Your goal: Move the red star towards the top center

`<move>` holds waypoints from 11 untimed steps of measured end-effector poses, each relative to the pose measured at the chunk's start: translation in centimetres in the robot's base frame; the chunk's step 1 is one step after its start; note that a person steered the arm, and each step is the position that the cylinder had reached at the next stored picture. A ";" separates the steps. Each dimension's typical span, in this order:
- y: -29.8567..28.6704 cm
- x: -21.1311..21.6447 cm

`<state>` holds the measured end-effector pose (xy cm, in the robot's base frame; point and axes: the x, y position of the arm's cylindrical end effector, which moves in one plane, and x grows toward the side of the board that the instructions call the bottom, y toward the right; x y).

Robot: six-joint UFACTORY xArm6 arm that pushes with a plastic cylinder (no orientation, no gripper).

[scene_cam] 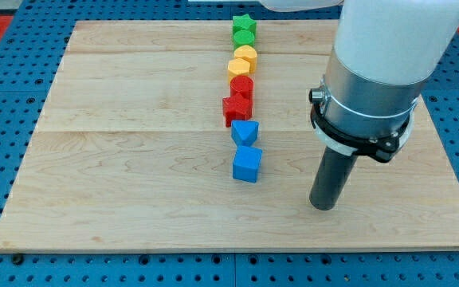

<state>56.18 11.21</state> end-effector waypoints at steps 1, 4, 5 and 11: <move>0.0 0.0; 0.0 -3.4; 0.0 -6.3; 0.1 -13.2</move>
<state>43.02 11.30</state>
